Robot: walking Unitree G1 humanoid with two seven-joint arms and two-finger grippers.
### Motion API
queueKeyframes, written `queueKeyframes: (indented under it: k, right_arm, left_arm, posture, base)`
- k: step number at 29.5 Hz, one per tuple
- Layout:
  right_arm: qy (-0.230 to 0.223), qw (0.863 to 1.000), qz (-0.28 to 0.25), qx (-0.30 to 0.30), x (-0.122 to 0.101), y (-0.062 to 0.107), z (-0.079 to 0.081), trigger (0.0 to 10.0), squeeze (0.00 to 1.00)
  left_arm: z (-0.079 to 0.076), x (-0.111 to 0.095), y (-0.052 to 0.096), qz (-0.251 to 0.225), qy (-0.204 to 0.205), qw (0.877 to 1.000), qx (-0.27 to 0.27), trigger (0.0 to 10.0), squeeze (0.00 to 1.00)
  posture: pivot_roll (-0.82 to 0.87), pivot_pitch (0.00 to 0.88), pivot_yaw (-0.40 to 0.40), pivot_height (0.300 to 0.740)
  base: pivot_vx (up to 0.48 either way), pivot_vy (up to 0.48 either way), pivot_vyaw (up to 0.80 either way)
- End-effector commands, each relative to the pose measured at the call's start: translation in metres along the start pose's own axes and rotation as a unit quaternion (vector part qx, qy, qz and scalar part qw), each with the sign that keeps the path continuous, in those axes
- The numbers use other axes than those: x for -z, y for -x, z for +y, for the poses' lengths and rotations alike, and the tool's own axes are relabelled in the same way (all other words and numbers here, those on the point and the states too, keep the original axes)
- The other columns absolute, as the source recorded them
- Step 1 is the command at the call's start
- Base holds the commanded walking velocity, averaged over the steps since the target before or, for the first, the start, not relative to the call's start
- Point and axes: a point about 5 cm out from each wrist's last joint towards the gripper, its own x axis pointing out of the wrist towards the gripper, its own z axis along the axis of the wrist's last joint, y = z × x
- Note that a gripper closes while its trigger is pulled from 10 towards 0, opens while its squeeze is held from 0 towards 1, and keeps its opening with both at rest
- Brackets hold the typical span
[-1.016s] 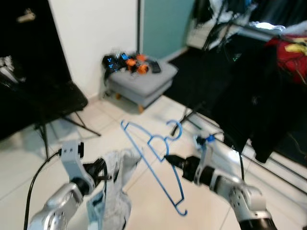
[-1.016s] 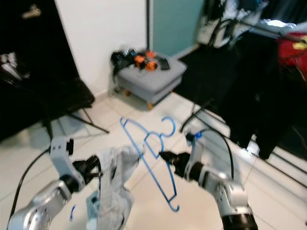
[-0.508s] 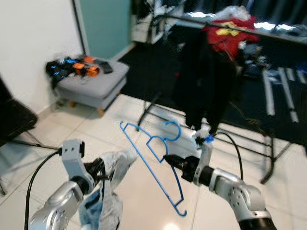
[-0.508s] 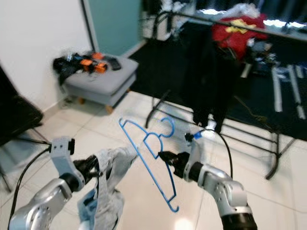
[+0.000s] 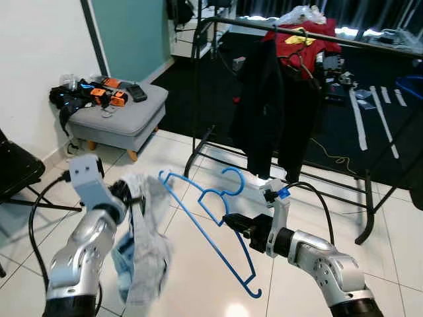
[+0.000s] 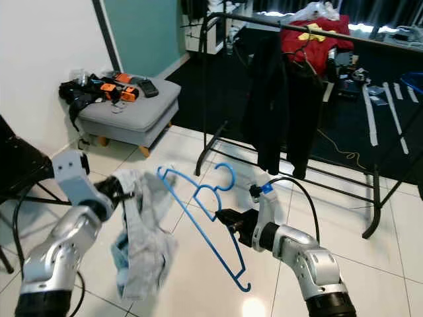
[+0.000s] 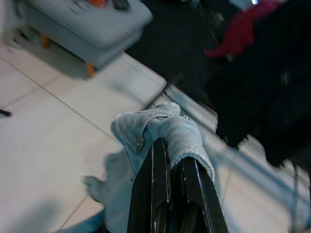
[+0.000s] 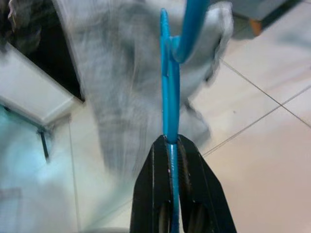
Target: Hang hanger
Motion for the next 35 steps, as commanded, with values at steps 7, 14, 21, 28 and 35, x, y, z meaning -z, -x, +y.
queueKeyframes:
  k: [7, 14, 21, 28, 35]
  right_arm:
    - [0.101, 0.994, 0.042, -0.012, -0.021, 0.03, -0.008, 10.0, 0.0]
    - [0.144, 0.984, 0.067, -0.079, -0.031, 0.043, 0.01, 10.0, 0.0]
    - [0.164, 0.969, 0.079, -0.17, -0.036, 0.043, 0.042, 10.0, 0.0]
    - [0.171, 0.962, 0.087, -0.195, -0.039, 0.045, 0.049, 10.0, 0.0]
    - [0.189, 0.968, 0.104, -0.131, -0.04, 0.035, 0.039, 10.0, 0.0]
  left_arm:
    - [-0.004, -0.029, -0.012, -0.042, 0.04, 0.995, -0.082, 10.0, 0.0]
    - [-0.032, -0.034, -0.019, -0.046, 0.052, 0.995, -0.069, 10.0, 0.0]
    - [-0.057, -0.037, -0.021, -0.043, 0.061, 0.996, -0.057, 10.0, 0.0]
    - [-0.062, -0.038, -0.021, -0.042, 0.065, 0.995, -0.055, 10.0, 0.0]
    - [-0.074, -0.04, -0.017, -0.042, 0.073, 0.995, -0.046, 10.0, 0.0]
  posture:
    - [-0.09, 0.055, 0.018, 0.74]
    - [-0.1, 0.051, 0.036, 0.74]
    - [-0.1, 0.048, 0.042, 0.74]
    - [-0.09, 0.044, 0.043, 0.74]
    - [-0.09, 0.042, 0.042, 0.74]
  base:
    - [0.0, 0.0, 0.0]
    - [0.0, 0.0, 0.0]
    - [0.0, 0.0, 0.0]
    - [0.0, 0.0, 0.0]
    - [0.0, 0.0, 0.0]
